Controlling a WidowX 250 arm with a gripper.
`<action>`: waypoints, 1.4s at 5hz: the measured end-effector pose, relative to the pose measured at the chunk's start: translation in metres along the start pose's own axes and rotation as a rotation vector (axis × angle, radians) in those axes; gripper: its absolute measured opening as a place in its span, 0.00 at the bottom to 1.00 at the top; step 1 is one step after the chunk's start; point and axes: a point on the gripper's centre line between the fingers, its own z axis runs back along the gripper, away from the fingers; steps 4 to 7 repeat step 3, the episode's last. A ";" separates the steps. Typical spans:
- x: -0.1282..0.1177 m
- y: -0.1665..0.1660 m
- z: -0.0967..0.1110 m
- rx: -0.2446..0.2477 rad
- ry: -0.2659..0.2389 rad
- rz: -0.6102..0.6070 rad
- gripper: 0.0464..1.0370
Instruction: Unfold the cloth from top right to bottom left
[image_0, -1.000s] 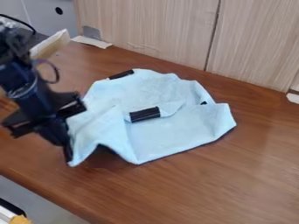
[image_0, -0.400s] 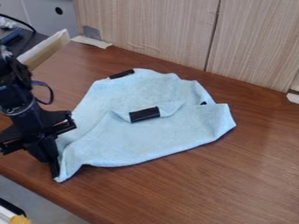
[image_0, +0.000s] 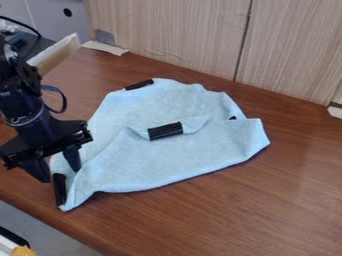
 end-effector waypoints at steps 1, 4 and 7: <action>-0.002 -0.001 0.007 -0.005 -0.003 -0.003 0.97; -0.004 -0.016 0.032 -0.033 -0.032 -0.037 0.96; -0.004 -0.016 0.032 -0.033 -0.032 -0.037 0.96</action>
